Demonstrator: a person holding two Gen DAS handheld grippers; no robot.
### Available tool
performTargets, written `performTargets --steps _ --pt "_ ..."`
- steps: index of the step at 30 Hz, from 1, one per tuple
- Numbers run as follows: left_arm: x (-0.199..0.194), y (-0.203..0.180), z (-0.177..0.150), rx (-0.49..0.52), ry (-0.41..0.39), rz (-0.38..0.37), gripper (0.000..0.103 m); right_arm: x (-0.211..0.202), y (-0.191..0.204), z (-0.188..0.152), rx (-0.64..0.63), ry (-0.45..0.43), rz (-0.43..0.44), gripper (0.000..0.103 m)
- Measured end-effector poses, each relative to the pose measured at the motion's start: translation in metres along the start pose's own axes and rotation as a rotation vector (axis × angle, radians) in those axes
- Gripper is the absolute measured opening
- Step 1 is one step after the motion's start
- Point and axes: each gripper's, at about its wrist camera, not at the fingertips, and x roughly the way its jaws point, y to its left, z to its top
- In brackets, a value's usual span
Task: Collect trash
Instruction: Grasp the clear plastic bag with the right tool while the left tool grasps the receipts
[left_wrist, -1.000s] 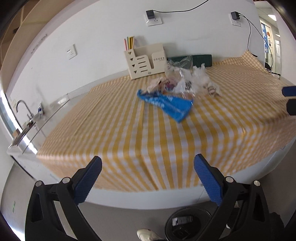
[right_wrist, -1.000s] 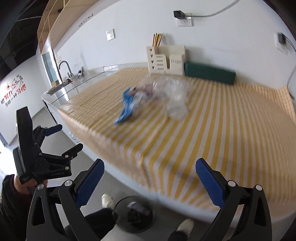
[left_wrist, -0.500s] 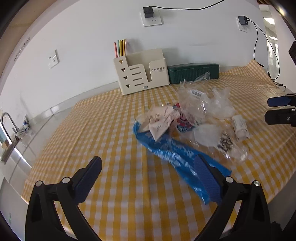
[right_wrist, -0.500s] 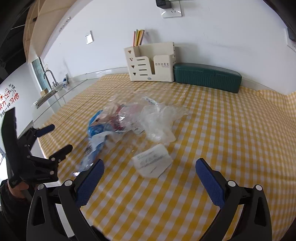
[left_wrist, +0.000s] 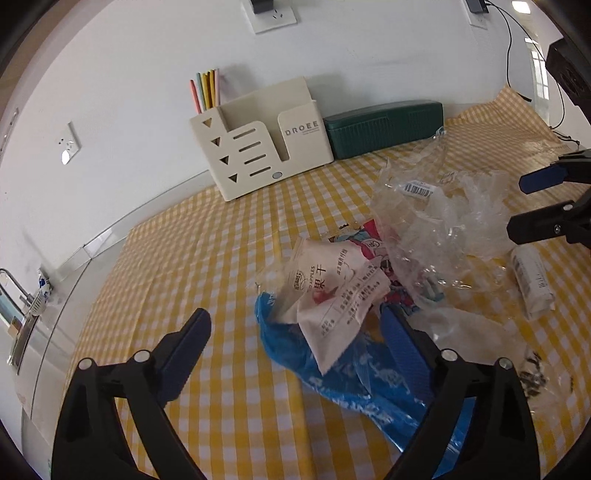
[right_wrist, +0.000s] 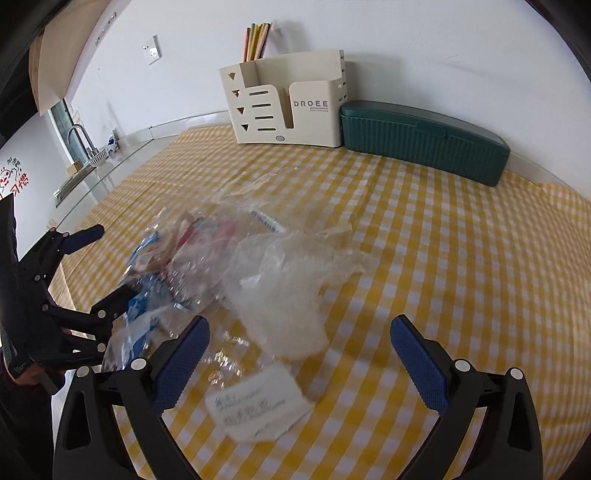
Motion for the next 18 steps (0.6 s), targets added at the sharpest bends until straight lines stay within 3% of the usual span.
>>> performTargets --steps 3,5,7,11,18 --pt "0.013 0.004 0.004 -0.017 0.019 -0.03 0.078 0.011 -0.003 0.007 0.009 0.018 0.009 0.092" --pt "0.019 0.005 0.006 -0.028 0.024 -0.051 0.072 0.017 -0.004 0.01 0.008 0.033 0.018 0.077" --pt "0.022 0.004 0.007 -0.023 0.021 -0.061 0.066 0.021 -0.002 0.011 0.007 0.043 0.022 0.073" --pt "0.024 0.003 0.007 -0.034 0.025 -0.097 0.043 0.026 -0.002 0.013 -0.006 0.063 0.03 0.047" --pt "0.017 0.009 0.008 -0.081 -0.007 -0.155 0.028 0.017 -0.004 0.008 -0.012 0.047 0.023 0.023"
